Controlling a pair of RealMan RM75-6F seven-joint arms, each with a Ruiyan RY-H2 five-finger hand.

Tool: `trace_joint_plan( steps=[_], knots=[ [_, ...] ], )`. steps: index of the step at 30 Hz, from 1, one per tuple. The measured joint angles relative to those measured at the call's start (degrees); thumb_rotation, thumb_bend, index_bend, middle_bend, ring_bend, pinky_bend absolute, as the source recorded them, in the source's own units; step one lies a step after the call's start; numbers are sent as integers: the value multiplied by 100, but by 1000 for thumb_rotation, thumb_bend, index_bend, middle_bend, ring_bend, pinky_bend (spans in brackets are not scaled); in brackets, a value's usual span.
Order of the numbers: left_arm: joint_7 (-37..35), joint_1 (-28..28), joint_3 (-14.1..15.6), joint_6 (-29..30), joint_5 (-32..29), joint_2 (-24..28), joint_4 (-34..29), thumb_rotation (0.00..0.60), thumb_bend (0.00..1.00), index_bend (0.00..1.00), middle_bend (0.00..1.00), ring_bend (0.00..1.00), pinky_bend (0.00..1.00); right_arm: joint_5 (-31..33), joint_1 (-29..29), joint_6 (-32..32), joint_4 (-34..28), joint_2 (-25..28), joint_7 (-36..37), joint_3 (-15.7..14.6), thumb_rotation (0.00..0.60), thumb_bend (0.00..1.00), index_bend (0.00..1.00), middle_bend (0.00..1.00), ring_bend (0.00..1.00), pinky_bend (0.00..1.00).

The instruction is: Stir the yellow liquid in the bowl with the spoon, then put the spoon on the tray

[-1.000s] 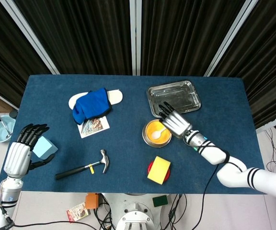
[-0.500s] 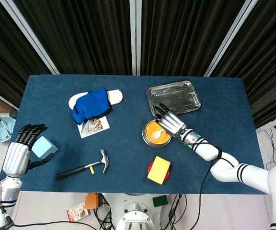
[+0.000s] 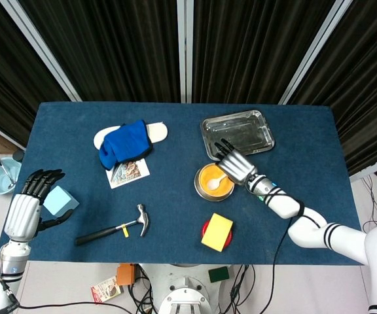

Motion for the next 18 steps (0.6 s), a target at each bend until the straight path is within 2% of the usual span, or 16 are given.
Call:
trace_joint_plan(
  steps=[18],
  knots=[
    [-10,-6,-15,-22,-15,-13,37,600,131,174,155,135,115,60,13,-55,53,-47,73,10,600,368,527,266,0,0]
  ],
)
